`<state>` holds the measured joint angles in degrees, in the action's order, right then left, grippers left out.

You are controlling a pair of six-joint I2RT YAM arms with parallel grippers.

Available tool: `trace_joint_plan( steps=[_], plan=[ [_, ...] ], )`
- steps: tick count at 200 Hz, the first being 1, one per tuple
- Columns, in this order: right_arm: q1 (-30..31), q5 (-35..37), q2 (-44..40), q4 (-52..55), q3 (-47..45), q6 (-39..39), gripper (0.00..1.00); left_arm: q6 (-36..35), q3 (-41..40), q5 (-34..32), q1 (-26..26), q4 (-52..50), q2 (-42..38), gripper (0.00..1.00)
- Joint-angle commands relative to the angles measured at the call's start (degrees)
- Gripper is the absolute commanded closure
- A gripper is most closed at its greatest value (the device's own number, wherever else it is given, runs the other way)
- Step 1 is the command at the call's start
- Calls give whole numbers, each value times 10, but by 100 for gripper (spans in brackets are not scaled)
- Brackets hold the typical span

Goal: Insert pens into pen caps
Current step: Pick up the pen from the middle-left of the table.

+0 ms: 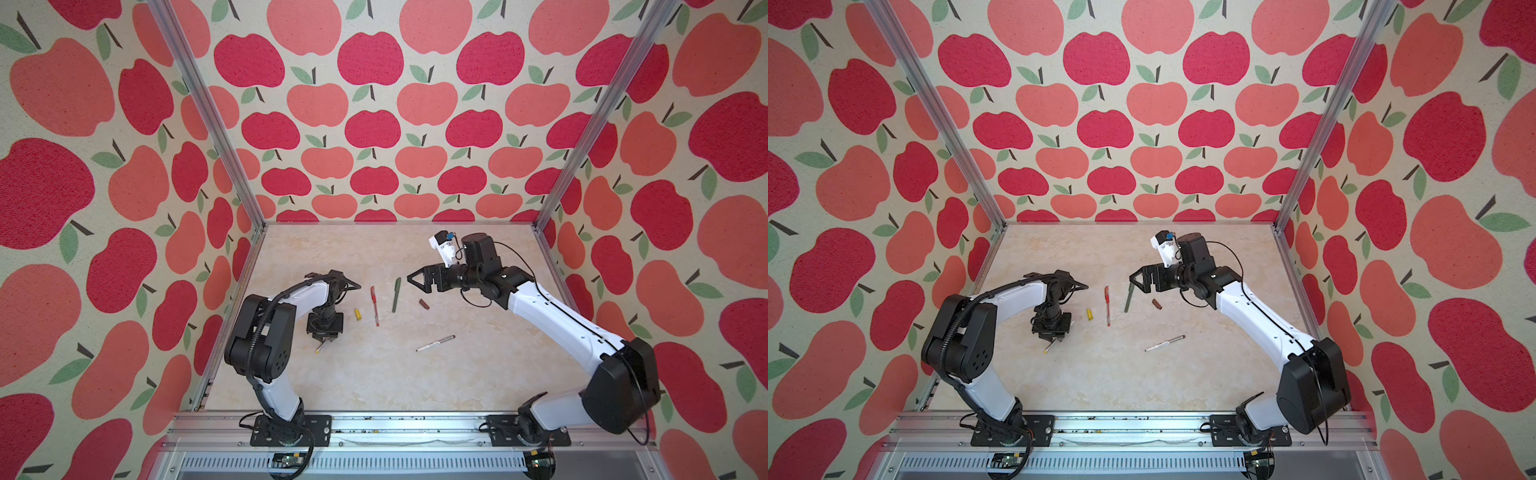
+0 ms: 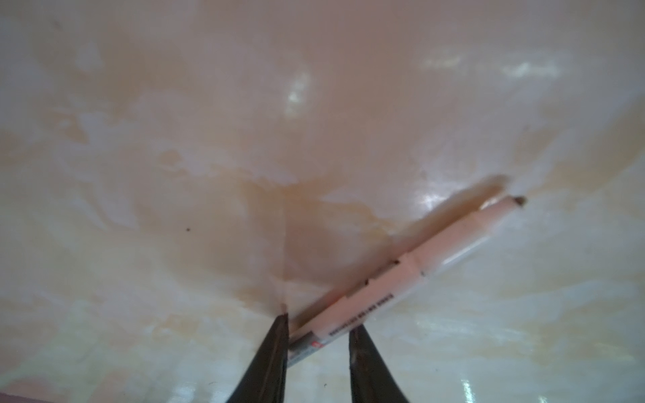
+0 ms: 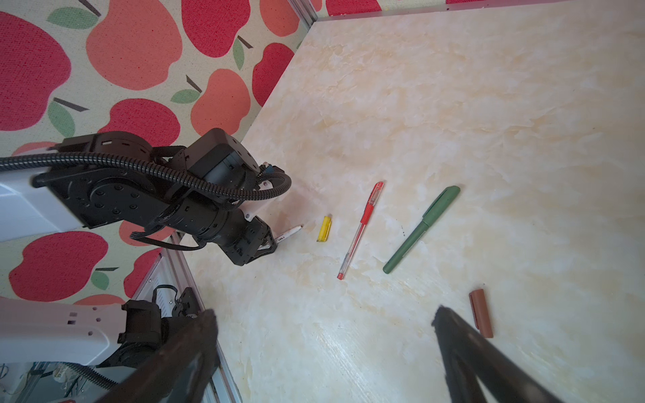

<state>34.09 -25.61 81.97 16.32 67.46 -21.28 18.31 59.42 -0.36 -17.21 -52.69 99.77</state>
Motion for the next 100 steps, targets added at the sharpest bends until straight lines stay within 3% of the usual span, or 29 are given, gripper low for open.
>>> trace_joint_plan(
  steps=[1, 59, 100],
  plan=[
    [-3, -2, -15, -7, -10, -7, 1, 3, -3, 8, 0, 8, 20, 79],
    [-4, 3, -17, -5, -7, -12, 1, 18, -19, 17, -2, 25, 18, 100],
    [-3, 14, -19, -2, -4, -21, 1, 18, -36, 47, -3, 59, -12, 100]
  ],
)
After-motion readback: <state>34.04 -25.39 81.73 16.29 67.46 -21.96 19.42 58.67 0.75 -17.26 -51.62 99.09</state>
